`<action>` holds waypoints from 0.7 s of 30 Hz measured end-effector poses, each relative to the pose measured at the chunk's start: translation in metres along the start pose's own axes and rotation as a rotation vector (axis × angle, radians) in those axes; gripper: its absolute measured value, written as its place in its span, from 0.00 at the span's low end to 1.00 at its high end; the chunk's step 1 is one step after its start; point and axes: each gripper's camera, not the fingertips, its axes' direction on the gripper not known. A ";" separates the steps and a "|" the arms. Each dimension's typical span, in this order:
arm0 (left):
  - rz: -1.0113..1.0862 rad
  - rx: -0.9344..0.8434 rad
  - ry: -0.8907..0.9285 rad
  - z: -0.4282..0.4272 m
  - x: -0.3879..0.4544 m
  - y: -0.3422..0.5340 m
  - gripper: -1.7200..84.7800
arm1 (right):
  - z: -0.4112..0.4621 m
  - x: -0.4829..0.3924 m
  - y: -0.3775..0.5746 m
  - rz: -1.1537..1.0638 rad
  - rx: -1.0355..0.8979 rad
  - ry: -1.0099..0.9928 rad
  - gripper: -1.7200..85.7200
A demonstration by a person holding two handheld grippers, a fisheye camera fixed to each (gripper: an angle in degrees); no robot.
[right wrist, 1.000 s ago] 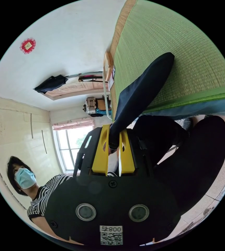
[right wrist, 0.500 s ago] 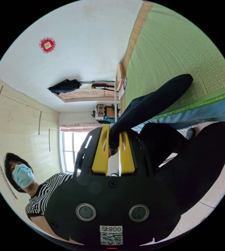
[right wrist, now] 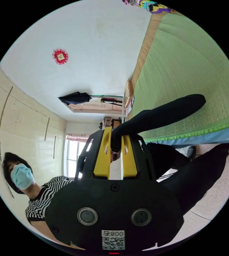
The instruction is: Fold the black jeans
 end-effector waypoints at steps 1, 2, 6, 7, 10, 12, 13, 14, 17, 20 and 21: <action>0.017 -0.019 0.000 0.027 0.010 -0.010 0.11 | -0.010 -0.002 -0.007 -0.005 0.009 0.002 0.08; 0.034 -0.039 -0.001 0.057 0.022 -0.021 0.11 | -0.032 -0.009 -0.023 -0.021 0.027 0.008 0.07; 0.076 -0.100 0.012 0.153 0.058 -0.052 0.11 | -0.121 -0.040 -0.081 -0.082 0.117 0.028 0.07; 0.095 -0.127 0.024 0.189 0.072 -0.062 0.11 | -0.135 -0.046 -0.090 -0.094 0.129 0.034 0.07; 0.172 -0.181 0.070 0.280 0.118 -0.084 0.11 | -0.211 -0.088 -0.132 -0.170 0.195 0.073 0.07; 0.232 -0.211 0.116 0.337 0.153 -0.093 0.11 | -0.279 -0.135 -0.161 -0.255 0.258 0.105 0.07; 0.282 -0.231 0.155 0.376 0.177 -0.098 0.11 | -0.297 -0.148 -0.167 -0.280 0.277 0.113 0.07; 0.329 -0.249 0.201 0.415 0.202 -0.100 0.11 | -0.333 -0.174 -0.177 -0.328 0.314 0.125 0.07; 0.435 -0.322 0.299 0.511 0.257 -0.099 0.11 | -0.423 -0.229 -0.186 -0.435 0.424 0.153 0.07; 0.516 -0.432 0.367 0.609 0.291 -0.093 0.11 | -0.505 -0.260 -0.174 -0.510 0.531 0.183 0.07; 0.520 -0.462 0.379 0.629 0.294 -0.091 0.11 | -0.533 -0.265 -0.163 -0.535 0.566 0.214 0.07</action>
